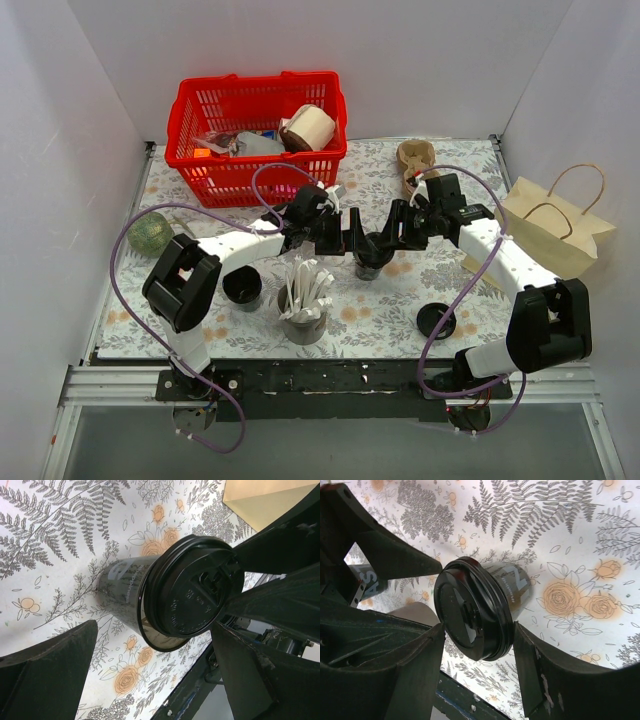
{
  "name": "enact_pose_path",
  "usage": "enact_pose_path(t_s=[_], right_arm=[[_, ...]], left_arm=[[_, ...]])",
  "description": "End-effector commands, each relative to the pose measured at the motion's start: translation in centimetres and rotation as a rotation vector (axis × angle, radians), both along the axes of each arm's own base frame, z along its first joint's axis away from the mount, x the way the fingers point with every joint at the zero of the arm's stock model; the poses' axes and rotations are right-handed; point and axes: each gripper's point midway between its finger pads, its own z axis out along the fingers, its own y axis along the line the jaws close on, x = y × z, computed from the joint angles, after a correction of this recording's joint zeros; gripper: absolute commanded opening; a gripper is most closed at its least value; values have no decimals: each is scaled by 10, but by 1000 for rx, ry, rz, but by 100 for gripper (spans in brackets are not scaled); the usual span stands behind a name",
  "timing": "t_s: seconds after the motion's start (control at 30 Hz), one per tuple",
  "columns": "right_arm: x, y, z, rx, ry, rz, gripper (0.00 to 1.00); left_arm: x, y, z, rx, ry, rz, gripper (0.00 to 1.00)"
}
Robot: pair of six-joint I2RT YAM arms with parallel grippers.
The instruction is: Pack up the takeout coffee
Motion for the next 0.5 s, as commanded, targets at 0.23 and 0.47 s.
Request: enact_pose_path(t_s=[0.23, 0.47], right_arm=[[11, 1, -1, -42, -21, 17, 63], [7, 10, -6, -25, -17, 58, 61]], left_arm=[[-8, -3, 9, -64, 19, -23, 93], [-11, -7, 9, -94, 48, -39, 81]])
